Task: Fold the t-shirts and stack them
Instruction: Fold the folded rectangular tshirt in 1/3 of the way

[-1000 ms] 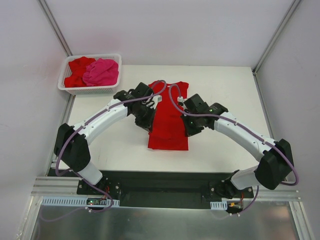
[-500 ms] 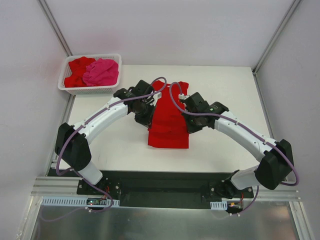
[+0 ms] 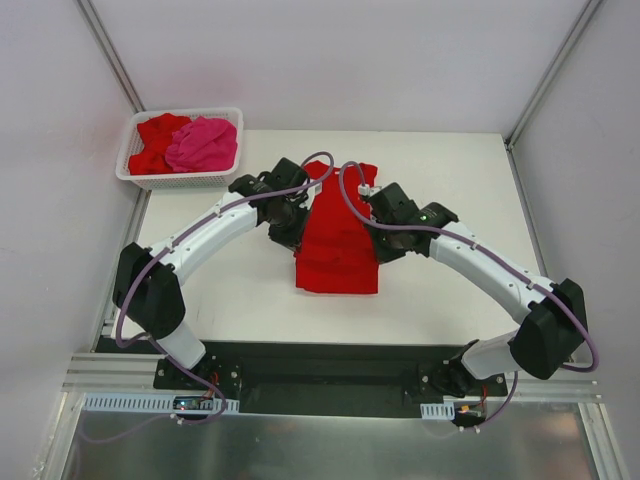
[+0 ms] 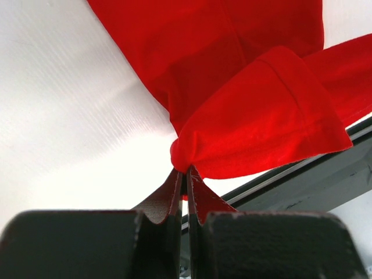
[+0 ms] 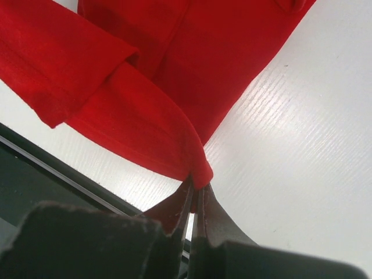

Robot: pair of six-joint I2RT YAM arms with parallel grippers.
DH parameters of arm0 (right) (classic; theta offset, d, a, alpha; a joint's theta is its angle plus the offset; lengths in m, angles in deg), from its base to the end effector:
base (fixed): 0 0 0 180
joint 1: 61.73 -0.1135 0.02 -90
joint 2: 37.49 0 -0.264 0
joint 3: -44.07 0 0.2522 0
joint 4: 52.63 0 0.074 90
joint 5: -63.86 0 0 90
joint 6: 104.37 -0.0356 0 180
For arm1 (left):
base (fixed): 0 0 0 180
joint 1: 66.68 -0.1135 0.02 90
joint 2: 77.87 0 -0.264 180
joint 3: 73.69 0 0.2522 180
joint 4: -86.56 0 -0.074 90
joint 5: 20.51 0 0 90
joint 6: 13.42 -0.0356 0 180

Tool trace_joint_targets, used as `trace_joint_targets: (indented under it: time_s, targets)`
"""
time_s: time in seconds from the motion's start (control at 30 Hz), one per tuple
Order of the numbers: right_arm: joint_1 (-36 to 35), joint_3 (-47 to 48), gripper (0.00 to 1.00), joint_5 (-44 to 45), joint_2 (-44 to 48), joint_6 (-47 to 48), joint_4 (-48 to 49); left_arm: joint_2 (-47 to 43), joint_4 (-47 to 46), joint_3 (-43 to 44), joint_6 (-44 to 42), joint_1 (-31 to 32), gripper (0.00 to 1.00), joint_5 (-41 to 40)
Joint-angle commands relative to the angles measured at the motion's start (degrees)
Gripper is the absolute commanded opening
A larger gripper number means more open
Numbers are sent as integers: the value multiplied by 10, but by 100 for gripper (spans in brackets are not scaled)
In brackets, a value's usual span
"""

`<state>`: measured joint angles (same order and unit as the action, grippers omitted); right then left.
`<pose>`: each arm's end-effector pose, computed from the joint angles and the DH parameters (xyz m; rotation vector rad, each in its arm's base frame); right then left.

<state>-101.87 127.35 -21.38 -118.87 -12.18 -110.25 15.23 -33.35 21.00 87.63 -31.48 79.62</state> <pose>0.2268 0.1874 0.2924 -0.8886 2.3854 0.1552 0.2770 -0.2030 0.2911 0.6210 2.5854 -0.5111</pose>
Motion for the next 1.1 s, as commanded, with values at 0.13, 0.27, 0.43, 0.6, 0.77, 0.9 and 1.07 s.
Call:
trace_joint_targets:
  time_s: [0.13,0.27,0.43,0.6,0.77,0.9,1.07]
  targets:
    - [3,31,1,39,13,8,-4,6,10,34,-16,-4,0,-45]
    - [4,33,1,50,11,7,-3,13,10,45,-18,-5,0,-54]
    - [4,40,1,65,-1,11,-1,28,10,52,-22,-7,0,-56]
    - [5,55,1,74,-22,23,3,50,9,63,-28,-14,0,-59]
    - [10,60,1,70,-45,27,16,69,8,75,-33,-24,0,-57]
    - [13,64,1,68,-60,31,24,79,7,81,-39,-33,0,-56]
    - [19,70,1,68,-74,33,30,85,7,93,-45,-43,0,-54]
